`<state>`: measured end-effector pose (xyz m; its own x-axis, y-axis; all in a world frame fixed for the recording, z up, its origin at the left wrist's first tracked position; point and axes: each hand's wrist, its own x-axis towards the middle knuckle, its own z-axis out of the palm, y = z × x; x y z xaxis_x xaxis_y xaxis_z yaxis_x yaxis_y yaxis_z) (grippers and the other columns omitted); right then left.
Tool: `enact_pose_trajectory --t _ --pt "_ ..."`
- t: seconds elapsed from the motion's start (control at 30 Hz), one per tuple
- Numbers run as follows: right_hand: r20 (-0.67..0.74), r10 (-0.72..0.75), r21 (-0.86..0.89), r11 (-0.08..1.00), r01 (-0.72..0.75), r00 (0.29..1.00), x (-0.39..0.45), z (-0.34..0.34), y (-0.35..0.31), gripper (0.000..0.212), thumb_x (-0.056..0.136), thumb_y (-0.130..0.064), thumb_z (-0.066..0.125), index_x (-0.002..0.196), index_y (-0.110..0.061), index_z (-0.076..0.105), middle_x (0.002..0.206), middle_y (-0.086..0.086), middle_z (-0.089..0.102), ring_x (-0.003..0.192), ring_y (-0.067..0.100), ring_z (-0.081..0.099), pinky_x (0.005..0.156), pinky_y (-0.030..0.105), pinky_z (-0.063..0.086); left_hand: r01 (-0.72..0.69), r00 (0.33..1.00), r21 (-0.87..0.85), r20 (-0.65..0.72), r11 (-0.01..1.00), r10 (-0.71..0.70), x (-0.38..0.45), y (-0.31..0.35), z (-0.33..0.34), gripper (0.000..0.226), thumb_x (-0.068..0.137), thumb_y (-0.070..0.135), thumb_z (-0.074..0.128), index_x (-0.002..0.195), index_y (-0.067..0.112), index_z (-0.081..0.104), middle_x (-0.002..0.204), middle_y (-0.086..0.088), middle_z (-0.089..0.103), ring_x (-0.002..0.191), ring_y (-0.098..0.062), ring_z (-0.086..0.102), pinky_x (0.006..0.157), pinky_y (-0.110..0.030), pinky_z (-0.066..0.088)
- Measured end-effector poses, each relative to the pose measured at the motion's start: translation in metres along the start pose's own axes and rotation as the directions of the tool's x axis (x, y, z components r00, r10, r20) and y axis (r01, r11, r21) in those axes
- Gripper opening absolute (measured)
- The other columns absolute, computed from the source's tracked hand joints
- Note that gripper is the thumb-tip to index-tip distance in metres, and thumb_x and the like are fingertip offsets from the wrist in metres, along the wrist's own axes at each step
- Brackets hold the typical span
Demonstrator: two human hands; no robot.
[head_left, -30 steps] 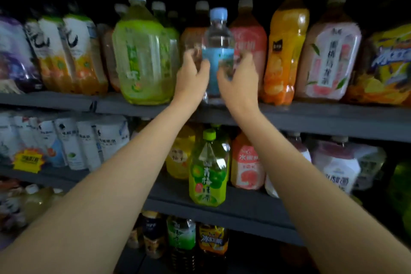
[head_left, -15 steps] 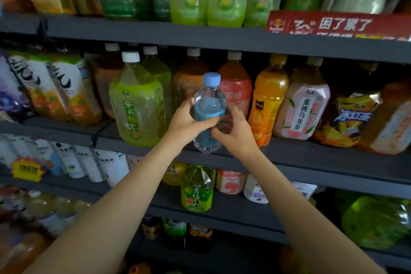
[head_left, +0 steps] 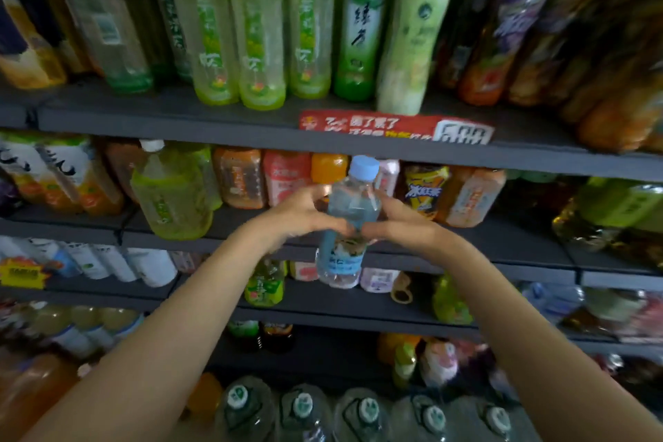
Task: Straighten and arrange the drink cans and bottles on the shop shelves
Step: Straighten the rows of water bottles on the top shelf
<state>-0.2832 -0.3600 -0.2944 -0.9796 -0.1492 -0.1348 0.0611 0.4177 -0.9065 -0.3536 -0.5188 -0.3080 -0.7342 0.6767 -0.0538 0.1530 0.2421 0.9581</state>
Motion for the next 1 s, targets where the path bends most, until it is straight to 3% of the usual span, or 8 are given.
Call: enact_pose_trajectory --t 0.07,0.2,0.37,0.47,0.6,0.7,0.83,1.0 --pt "0.027 -0.011 -0.095 0.995 0.013 1.0 -0.038 -0.047 -0.016 0.047 0.087 -0.007 0.06 0.126 -0.027 0.042 0.125 -0.001 0.057 0.113 0.015 0.056 0.093 0.04 0.05 -0.022 0.992 -0.006 0.124 1.0 0.023 0.006 0.048 0.023 0.049 0.057 0.016 0.079 0.102 0.026 0.064 0.108 0.004 0.068 0.107 -0.013 0.06 0.094 -0.028 0.047" --pt "0.008 -0.083 -0.156 0.984 0.083 0.997 -0.117 -0.146 -0.046 0.048 0.082 -0.014 0.069 0.125 -0.025 0.05 0.124 -0.003 0.062 0.113 0.012 0.058 0.097 0.036 0.049 -0.096 0.952 -0.047 0.288 0.994 0.106 0.021 0.151 0.092 0.049 0.062 0.006 0.07 0.108 0.018 0.061 0.102 0.006 0.07 0.098 -0.008 0.064 0.084 -0.021 0.05" --pt "-0.169 -0.229 -0.231 0.955 0.188 0.959 -0.206 -0.274 -0.092 0.054 0.075 -0.016 0.076 0.122 -0.018 0.05 0.123 0.0 0.06 0.113 0.014 0.057 0.097 0.031 0.048 -0.248 0.931 -0.123 0.245 0.961 0.271 0.051 0.285 0.179 0.05 0.059 0.004 0.07 0.107 0.017 0.061 0.095 0.007 0.072 0.091 -0.006 0.065 0.08 -0.021 0.053" --pt "-0.383 -0.367 -0.287 0.92 0.268 0.848 -0.245 -0.33 -0.113 0.06 0.071 -0.009 0.078 0.12 -0.017 0.044 0.118 0.004 0.059 0.106 0.02 0.059 0.096 0.039 0.048 -0.382 0.911 -0.205 0.078 0.901 0.404 0.073 0.36 0.223 0.036 0.066 0.006 0.072 0.098 0.018 0.062 0.087 0.007 0.072 0.084 -0.006 0.066 0.08 -0.021 0.051" --pt "-0.571 -0.512 -0.472 0.845 0.253 0.642 -0.282 -0.367 -0.126 0.076 0.072 -0.022 0.079 0.132 -0.011 0.034 0.111 -0.005 0.052 0.098 0.011 0.053 0.07 0.008 0.04 -0.451 0.892 -0.26 -0.115 0.854 0.436 0.1 0.434 0.283 0.024 0.077 0.011 0.071 0.099 0.018 0.063 0.095 -0.001 0.07 0.089 -0.017 0.066 0.083 -0.034 0.052" --pt "-0.719 -0.518 -0.476 0.853 0.216 0.463 -0.291 -0.393 -0.122 0.068 0.077 -0.023 0.075 0.128 -0.006 0.032 0.107 0.001 0.05 0.095 0.015 0.05 0.066 0.016 0.034 -0.477 0.877 -0.179 -0.153 0.86 0.455 0.119 0.463 0.319 0.05 0.061 0.027 0.083 0.105 0.018 0.063 0.105 -0.002 0.068 0.1 -0.02 0.064 0.088 -0.034 0.049" --pt "-0.786 -0.479 -0.433 0.878 0.204 0.39 -0.295 -0.426 -0.106 0.056 0.079 -0.023 0.073 0.116 -0.016 0.033 0.107 0.005 0.054 0.099 0.022 0.055 0.073 0.028 0.041 -0.485 0.87 -0.061 -0.134 0.873 0.474 0.144 0.48 0.342 0.115 0.032 0.063 0.085 0.131 0.016 0.049 0.131 -0.003 0.056 0.119 -0.021 0.055 0.102 -0.042 0.042" --pt "-0.842 -0.44 -0.405 0.898 0.174 0.313 -0.293 -0.455 -0.093 0.088 0.079 -0.028 0.073 0.143 -0.006 0.017 0.135 0.011 0.047 0.122 0.03 0.046 0.099 0.047 0.042 -0.53 0.833 0.134 -0.105 0.838 0.544 0.156 0.499 0.367 0.07 0.072 0.037 0.076 0.131 0.015 0.048 0.135 -0.001 0.052 0.122 -0.015 0.049 0.105 -0.035 0.04"
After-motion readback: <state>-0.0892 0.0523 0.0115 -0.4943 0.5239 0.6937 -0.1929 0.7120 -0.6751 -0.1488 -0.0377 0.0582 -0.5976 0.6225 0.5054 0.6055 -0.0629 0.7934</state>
